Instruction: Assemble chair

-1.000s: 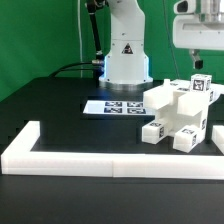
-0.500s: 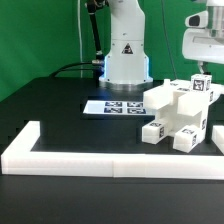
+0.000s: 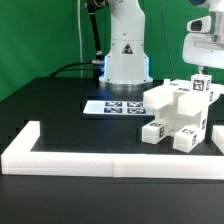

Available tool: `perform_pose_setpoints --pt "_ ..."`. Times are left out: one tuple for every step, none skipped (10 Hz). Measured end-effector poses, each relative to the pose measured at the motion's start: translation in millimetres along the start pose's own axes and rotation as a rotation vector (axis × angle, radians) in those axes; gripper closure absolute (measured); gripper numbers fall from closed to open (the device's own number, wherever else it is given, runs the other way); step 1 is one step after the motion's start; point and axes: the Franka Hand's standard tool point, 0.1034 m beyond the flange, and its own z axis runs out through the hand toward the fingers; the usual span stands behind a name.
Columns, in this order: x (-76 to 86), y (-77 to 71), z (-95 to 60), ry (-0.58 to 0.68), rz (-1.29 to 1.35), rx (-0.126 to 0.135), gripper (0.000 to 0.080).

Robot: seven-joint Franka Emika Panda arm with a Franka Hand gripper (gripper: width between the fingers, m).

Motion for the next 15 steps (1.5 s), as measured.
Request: perform_pose_setpoints --pt "1.5 1.8 0.5 0.000 -0.008 -0.002 0.0150" --pt "2.8 2.6 0.6 0.000 -0.016 -0.003 0.0150" --pt "4.0 3.1 0.6 0.001 -0.024 -0.003 0.0150" --pt "6.0 3.7 0.4 0.001 -0.029 -0.003 0.0150" --pt "9.0 4.6 0.2 0.002 -0.043 -0.003 0.0150" --pt "12.6 6.0 0.0 0.003 -0.055 -0.003 0.0150" --pt "15.7 7.4 -0.1 0.004 -0.067 -0.003 0.0150" --pt "19.4 8.6 -0.4 0.005 -0.079 -0.003 0.0150" --pt "23.3 9.9 -0.7 0.006 -0.089 -0.002 0.0150" --pt "27.6 11.1 -1.3 0.007 -0.097 -0.002 0.0150" --pt "32.5 12.3 -2.0 0.009 -0.110 -0.001 0.0150" --pt "38.8 14.1 -2.8 0.011 -0.124 0.000 0.0150" --pt "46.9 15.7 -4.3 0.014 -0.134 0.003 0.0150" --pt "51.3 16.8 -5.0 0.015 -0.142 0.004 0.0150" --pt "54.3 16.2 -6.1 0.017 -0.150 0.007 0.0150"
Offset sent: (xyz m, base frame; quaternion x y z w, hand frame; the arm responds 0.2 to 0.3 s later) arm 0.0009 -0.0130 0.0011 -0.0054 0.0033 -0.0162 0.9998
